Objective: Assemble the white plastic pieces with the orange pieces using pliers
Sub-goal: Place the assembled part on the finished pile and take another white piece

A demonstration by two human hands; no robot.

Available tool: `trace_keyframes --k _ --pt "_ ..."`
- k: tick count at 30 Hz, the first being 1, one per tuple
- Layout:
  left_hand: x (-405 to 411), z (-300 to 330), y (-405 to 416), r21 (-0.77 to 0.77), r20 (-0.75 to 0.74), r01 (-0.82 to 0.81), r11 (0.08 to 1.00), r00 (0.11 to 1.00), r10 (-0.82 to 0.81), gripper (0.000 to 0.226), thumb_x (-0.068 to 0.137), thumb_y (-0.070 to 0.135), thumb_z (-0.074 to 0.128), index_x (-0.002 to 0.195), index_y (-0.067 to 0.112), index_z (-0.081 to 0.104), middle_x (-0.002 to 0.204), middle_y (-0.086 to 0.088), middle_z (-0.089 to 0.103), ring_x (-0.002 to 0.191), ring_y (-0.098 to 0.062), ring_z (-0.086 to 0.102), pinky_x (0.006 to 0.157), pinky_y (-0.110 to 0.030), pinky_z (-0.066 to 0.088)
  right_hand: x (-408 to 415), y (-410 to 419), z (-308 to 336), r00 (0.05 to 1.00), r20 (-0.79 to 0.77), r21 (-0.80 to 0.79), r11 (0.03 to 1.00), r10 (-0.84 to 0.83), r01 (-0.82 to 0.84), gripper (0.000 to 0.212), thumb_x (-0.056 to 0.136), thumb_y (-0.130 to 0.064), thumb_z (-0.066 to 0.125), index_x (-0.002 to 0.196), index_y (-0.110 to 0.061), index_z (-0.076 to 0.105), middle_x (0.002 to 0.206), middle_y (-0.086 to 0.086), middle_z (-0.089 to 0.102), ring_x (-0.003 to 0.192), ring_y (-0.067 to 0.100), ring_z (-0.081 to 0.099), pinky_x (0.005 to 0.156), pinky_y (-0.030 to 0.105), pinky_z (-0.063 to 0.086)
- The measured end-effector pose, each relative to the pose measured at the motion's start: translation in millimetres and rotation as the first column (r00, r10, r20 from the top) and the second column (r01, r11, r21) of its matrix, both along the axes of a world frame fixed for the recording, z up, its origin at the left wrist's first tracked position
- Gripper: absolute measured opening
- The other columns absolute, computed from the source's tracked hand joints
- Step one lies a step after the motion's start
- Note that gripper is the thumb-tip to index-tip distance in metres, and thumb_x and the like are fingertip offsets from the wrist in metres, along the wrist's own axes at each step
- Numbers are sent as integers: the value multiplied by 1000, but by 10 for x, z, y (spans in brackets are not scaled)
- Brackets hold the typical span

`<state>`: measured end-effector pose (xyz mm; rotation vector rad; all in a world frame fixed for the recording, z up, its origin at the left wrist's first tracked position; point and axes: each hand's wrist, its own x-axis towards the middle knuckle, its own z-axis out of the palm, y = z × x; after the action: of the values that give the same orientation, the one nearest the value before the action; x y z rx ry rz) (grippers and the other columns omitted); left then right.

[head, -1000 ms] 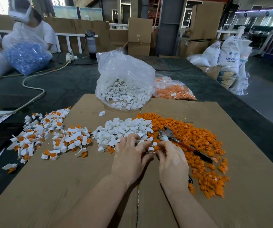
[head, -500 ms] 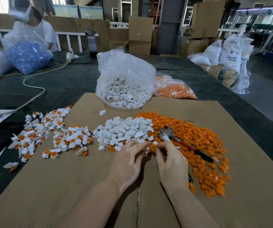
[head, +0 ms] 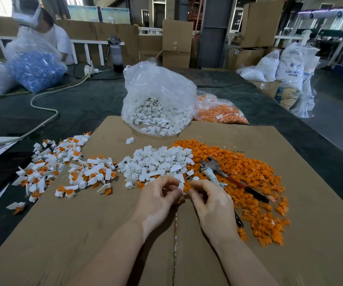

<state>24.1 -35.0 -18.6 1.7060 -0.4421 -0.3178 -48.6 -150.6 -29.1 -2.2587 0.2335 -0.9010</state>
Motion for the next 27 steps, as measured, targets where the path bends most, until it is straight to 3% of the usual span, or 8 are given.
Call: trace_keyframes --k 2,7,10,15,20,24,27 --pt "-6 3 -6 -31 -14 16 999 1000 -17 17 86 -6 57 88 11 58 80 -20 62 59 -7 65 60 -14 51 2 -2 0 999 -34 16 1000 -19 19 7 81 -10 71 87 -13 70 77 -3 65 73 12 59 67 30 51" --pt "-7 -2 -14 -41 12 31 999 999 -31 20 88 -6 54 97 11 60 78 -9 59 61 -7 63 62 -13 51 -1 20 12 999 -43 -17 1000 -26 25 5 79 -10 73 78 -12 68 66 -7 62 63 8 55 58 25 48" --pt "-25 -15 -16 6 57 45 999 997 -45 22 88 -4 55 90 18 60 78 -10 62 61 -3 64 62 -12 50 -1 18 7 997 -63 -25 999 -36 35 8 78 -10 73 75 -13 67 64 -8 62 60 5 55 57 20 47" --pt "-68 -47 -23 67 126 -1 998 992 -8 28 87 0 58 80 27 57 68 2 59 60 -1 63 62 -12 50 11 20 3 997 -63 -3 999 -50 50 9 75 -8 74 72 -13 66 62 -11 60 59 5 57 58 26 51" --pt "-109 -25 -28 131 223 -10 991 975 -19 29 86 4 61 79 30 54 69 1 59 61 -5 58 58 -7 44 18 25 -13 998 -65 -15 1000 -25 24 9 76 -6 73 72 -10 67 63 -4 64 60 10 58 57 29 52" --pt "-62 0 -34 4 18 -4 1000 1000 4 23 88 -5 53 88 18 56 71 -3 53 58 -9 62 59 -13 50 8 9 -3 998 -52 61 997 40 -37 1 82 -14 70 82 -14 71 68 -10 67 65 1 62 62 17 50" --pt "-31 5 -20 -127 -126 -8 992 992 -9 23 88 -11 50 94 9 57 66 -4 45 56 -16 60 59 -20 53 14 -2 -8 999 -35 111 993 42 -38 7 85 -16 66 91 -17 70 75 -7 66 72 10 61 67 31 52"
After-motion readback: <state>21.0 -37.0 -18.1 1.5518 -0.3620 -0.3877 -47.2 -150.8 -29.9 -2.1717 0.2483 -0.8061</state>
